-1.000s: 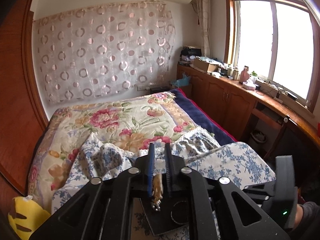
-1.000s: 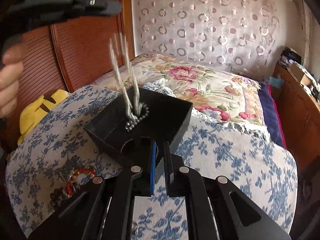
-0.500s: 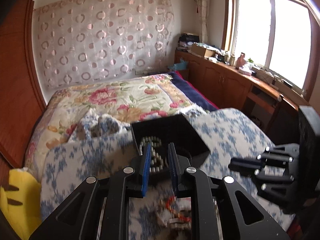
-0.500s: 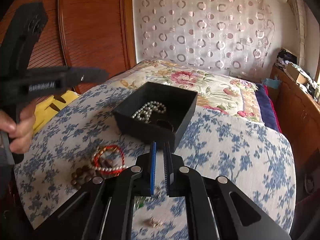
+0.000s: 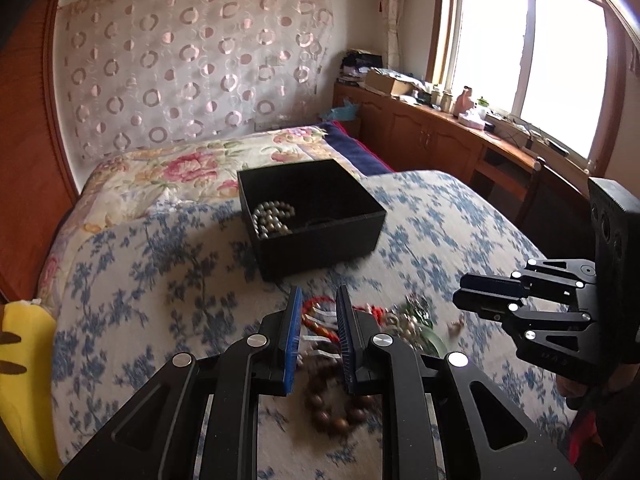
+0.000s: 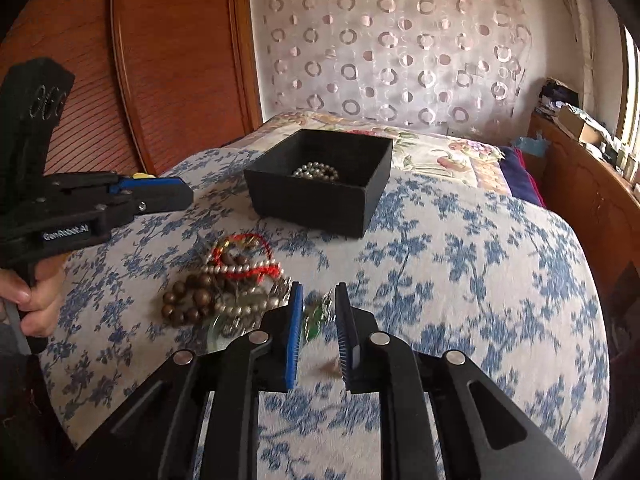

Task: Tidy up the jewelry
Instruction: 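Return the left tool to the pile and grasp another pearl strand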

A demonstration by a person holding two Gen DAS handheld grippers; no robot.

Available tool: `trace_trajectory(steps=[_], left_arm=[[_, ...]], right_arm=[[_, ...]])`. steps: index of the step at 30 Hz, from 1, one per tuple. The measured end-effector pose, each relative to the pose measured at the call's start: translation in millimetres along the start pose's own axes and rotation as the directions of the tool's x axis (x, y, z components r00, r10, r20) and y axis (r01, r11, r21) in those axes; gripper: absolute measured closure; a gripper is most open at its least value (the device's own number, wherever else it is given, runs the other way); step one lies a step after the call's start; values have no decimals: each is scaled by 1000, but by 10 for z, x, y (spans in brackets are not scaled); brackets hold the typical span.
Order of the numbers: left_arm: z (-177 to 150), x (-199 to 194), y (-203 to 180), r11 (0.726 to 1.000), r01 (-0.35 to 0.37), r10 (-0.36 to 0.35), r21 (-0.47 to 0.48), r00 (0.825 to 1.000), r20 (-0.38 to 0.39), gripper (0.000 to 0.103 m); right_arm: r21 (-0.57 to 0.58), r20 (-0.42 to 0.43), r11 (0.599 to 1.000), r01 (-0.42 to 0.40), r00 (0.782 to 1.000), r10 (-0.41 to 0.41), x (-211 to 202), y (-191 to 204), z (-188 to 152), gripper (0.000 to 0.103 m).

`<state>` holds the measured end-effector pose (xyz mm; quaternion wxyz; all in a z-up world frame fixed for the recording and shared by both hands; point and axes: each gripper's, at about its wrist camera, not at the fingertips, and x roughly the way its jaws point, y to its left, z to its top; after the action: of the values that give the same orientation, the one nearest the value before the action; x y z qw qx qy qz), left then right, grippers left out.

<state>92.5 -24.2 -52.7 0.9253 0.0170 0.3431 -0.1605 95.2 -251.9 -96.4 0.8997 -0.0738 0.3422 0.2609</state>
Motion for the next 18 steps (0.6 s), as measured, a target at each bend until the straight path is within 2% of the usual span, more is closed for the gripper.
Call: trace_trajectory(steps=[5,13,18], left_arm=[[-102,22,-127,999,28,-28,15,999,-32,87],[-178,208,-336,995,51,-43,82,994,-104,87],[-166,317,-368,994,29,-16,101,991,-130,87]], right_arm=[[25,-7,1000,-8,1000,8,-93,4,-169,72],[48,-29,999,-12,1000,13,-159,-23,-420,72],[54,-38,998,-20,999,22,-180,-37,-524,72]])
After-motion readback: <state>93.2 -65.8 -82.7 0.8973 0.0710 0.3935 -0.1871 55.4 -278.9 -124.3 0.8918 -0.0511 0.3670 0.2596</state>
